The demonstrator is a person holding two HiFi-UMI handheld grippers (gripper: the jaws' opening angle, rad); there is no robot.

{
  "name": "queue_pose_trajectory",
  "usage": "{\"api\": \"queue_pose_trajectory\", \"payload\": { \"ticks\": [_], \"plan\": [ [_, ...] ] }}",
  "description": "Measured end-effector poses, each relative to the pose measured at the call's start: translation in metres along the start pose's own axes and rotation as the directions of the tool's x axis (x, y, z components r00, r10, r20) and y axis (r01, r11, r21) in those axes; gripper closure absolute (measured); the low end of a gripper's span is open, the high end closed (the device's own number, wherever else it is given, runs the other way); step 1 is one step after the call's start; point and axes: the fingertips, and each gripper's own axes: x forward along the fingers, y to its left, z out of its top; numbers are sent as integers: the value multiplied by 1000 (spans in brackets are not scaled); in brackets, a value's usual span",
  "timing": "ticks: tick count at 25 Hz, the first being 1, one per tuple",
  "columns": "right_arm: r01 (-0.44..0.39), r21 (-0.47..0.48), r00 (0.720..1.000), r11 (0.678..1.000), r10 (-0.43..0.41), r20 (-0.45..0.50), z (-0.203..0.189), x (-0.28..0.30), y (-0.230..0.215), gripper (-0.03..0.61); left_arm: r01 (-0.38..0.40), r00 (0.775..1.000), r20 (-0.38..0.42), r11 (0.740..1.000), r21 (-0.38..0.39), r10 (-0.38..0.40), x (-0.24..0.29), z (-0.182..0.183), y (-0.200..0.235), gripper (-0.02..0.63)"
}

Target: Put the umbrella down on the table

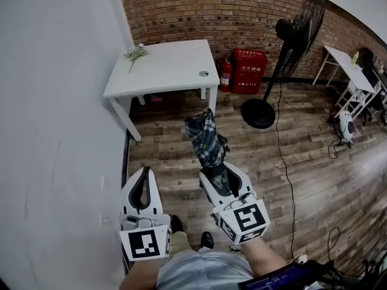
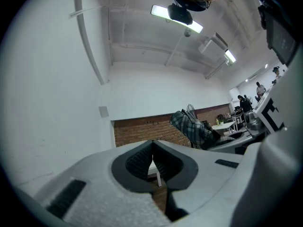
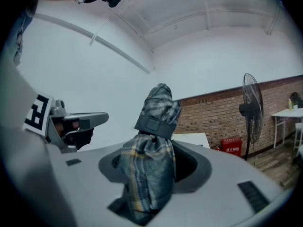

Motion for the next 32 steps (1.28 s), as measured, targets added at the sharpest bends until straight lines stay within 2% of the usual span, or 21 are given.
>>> {"api": "queue_pose_trajectory", "payload": {
  "ticks": [5, 9, 14, 18, 22, 25, 32],
  "plan": [
    [15, 12, 1000, 1000, -15, -26, -5, 32, -13, 380, 11, 1000, -24, 1000, -21, -12, 31, -17, 13, 604],
    [28, 13, 999, 1000, -27, -32, 2, 83, -19, 379, 2, 1000, -31, 1000, -27, -3, 78, -29, 55, 604],
    [24, 6, 999, 1000, -24, -32, -13, 148, -21, 379, 12, 997, -71, 998, -59, -17, 129, -69, 91, 604],
    [38, -8, 999, 999, -39, -38, -13, 207, -26, 379, 27, 996, -77, 996, -85, -34, 176, -87, 126, 606],
    [47, -27, 998, 999, -48, -35, -2, 256, -30, 380, 29, 998, -51, 995, -95, -34, 213, -89, 161, 606],
    [48, -46, 998, 998, -49, -25, 9, 280, -31, 380, 32, 999, 9, 998, -57, -31, 234, -82, 181, 605],
    [64, -72, 998, 995, -64, -9, 23, 314, -40, 379, 53, 998, 46, 997, -57, -50, 270, -80, 199, 606]
  ]
}}
